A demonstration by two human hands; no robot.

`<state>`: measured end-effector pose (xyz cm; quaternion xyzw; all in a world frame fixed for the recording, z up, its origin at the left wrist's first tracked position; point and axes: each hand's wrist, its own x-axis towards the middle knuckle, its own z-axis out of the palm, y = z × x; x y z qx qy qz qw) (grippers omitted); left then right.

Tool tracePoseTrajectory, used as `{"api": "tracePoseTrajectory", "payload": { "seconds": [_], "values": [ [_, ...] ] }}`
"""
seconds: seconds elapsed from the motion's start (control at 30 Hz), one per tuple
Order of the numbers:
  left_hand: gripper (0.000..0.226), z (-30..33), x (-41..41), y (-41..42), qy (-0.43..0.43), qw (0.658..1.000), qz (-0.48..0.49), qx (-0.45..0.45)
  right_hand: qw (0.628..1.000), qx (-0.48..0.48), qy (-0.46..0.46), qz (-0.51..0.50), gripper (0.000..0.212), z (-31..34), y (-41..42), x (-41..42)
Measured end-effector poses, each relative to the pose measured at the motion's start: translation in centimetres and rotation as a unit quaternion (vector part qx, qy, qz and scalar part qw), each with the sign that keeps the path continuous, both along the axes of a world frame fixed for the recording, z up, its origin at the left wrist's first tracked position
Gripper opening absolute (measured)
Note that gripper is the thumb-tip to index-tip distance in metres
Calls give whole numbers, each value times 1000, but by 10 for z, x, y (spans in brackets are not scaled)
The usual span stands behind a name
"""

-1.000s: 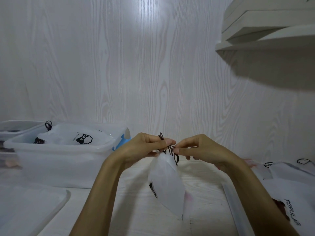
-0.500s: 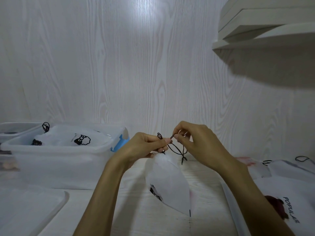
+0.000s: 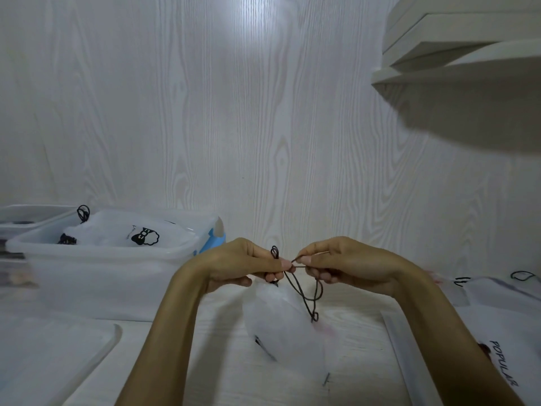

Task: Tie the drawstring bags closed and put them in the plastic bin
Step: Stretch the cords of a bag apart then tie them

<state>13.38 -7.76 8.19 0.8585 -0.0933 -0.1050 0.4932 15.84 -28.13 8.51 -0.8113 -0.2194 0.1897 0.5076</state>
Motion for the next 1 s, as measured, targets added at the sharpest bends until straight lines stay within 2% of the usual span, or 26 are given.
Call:
{"api": "tracePoseTrajectory", "payload": {
  "seconds": [0.07,0.17,0.33,0.43,0.53,0.63,0.7,0.8,0.9,1.0],
  "values": [
    [29,-2,1,1,7,1000,10,12,998,-52,-22,2,20,1,-4,-1],
    [26,-3,2,1,11,1000,18,18,989,-120,-90,-18,16,3,-8,-3],
    [32,-3,2,-5,24,1000,6,5,984,-93,-129,-77,18,4,-3,-2],
    [15,-5,8,-12,32,996,43,-65,978,-56,-167,-113,17,8,0,-5],
    [16,-8,14,-13,48,984,57,-163,976,-29,-182,-117,8,14,-3,-10],
    [15,-8,14,-9,66,972,51,-220,972,-51,-188,-129,6,17,-9,-11],
    [23,-8,13,-8,59,975,36,-209,973,-100,-172,-118,10,17,-13,-10],
    [31,-8,12,-5,47,989,24,-139,974,-158,-135,-87,15,17,-17,-12],
    [18,-8,11,-5,55,994,13,-88,979,-132,-132,-83,12,18,-21,-12],
    [15,-8,11,-6,55,996,12,-76,981,-88,-146,-96,15,15,-20,-7]
  ]
}}
